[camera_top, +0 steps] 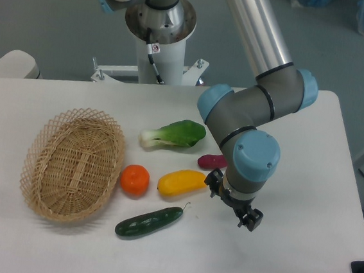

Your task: Pick up the cucumber from the table

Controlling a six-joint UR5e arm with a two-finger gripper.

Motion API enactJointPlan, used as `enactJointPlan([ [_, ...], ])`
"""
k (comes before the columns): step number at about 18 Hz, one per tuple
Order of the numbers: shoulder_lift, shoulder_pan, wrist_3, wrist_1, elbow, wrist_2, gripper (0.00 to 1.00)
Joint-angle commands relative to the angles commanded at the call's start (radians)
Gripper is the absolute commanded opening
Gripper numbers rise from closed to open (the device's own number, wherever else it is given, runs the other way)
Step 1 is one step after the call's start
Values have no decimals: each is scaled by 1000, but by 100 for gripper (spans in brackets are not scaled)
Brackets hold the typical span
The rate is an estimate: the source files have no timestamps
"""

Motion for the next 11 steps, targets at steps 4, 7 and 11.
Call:
enactJointPlan([
  [4,2,0,2,3,-2,2,100],
  [7,3,0,-14,-5,-5,2,100],
  [11,5,-43,-44,-8,-6,3,100],
])
